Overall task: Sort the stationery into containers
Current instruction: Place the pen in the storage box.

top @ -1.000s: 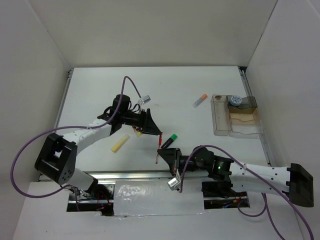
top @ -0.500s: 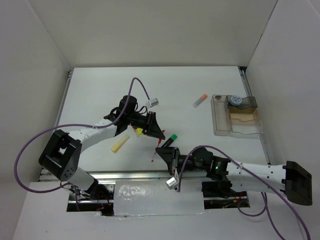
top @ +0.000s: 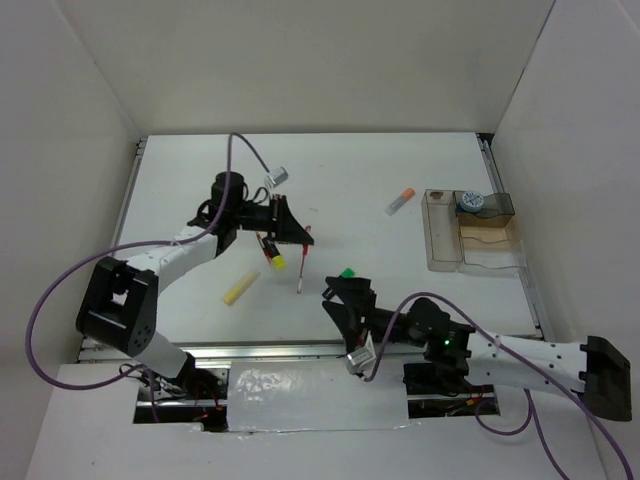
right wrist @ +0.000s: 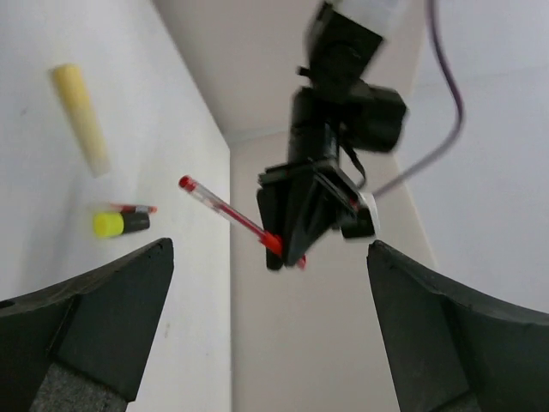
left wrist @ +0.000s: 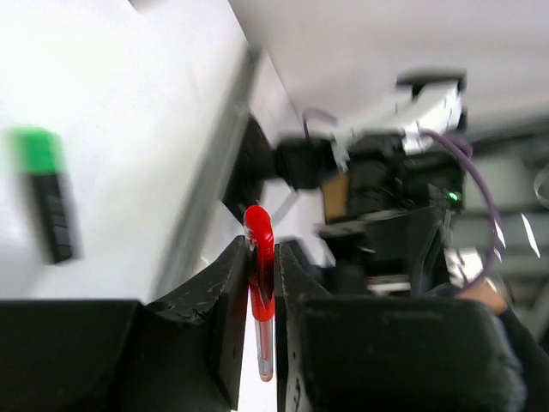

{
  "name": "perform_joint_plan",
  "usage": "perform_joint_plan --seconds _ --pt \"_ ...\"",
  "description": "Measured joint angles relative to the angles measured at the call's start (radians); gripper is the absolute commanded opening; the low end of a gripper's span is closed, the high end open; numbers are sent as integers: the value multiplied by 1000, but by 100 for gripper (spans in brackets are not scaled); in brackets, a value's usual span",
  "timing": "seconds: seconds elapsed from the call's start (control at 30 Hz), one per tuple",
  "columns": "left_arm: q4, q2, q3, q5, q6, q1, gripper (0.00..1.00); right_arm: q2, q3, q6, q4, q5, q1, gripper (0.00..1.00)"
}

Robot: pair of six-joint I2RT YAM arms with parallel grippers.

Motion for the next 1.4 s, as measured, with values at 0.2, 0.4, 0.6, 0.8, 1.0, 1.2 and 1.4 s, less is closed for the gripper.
perform_joint_plan --seconds 0.2,0.4,0.6,0.8,1.0,1.2,1.4 --pt "71 -112 -18 -117 7 197 0 -122 243 490 -282 106 -4 93" --pt "323 -249 -127 -189 -66 220 2 179 733 1108 -576 85 -203 75" --pt "490 -232 -183 -216 -190 155 2 492 1023 1658 -712 -217 -496 55" --pt "580 -218 -183 -240 -283 114 3 609 1051 1843 -807 -333 -463 54" --pt "613 -199 -183 -246 -336 113 3 642 1051 1909 -829 -369 -455 48" --pt "661 -195 -183 -250 -375 112 2 652 1056 1927 -829 -372 -459 41" --pt "695 -183 -183 -259 -406 112 16 676 1063 1961 -826 -386 -498 16"
